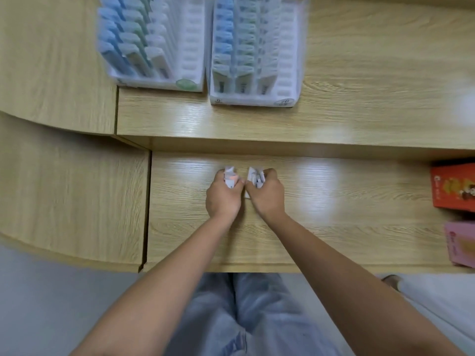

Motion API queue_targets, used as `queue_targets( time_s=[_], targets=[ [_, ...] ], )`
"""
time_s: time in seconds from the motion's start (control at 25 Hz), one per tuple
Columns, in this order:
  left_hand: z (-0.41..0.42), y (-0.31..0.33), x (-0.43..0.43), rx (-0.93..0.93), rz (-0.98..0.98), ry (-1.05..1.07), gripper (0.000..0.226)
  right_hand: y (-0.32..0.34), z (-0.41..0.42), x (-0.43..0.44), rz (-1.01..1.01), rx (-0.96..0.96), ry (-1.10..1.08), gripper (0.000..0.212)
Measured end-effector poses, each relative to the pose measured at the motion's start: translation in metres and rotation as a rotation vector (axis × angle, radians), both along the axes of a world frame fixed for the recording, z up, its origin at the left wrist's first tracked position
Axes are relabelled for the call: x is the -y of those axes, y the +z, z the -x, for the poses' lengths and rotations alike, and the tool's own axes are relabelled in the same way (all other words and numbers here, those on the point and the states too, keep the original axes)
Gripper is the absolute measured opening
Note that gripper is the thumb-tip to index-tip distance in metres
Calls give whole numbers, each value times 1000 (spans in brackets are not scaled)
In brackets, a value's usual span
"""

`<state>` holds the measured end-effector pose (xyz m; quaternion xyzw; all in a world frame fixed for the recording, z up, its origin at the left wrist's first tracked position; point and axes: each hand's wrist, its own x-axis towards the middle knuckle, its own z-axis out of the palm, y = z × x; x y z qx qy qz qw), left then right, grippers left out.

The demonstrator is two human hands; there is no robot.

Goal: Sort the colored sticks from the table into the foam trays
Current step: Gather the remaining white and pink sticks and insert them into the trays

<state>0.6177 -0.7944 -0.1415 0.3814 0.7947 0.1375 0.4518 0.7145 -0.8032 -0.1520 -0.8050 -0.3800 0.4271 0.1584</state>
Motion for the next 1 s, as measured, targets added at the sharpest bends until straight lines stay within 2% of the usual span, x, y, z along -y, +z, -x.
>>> queue_targets(
  time_s=[0.2,0.36,0.52,0.68,0.84,0.92,1.0],
  targets=[
    [1,-8,-10,-20,-27,-12,36,4,-7,-2,34,-24,28,57],
    [2,-4,-10,-55,-32,-4,33,5,-8,2,-6,-30,-42,38],
    [0,-2,-9,-52,-42,24,36,6,-15,1,-7,40,-7,15],
    [4,-7,-4,-33,-67,64,31,10,-16,1,29,154,29,18],
    [6,-2,-2,-12,-49,57,35,10,-22,0,-20,169,15,17],
    [8,2,0,16,-47,56,36,14,-26,0,-83,154,29,16],
    [12,5,2,82,-58,92,36,30,-31,1,-156,62,3,12]
  ],
)
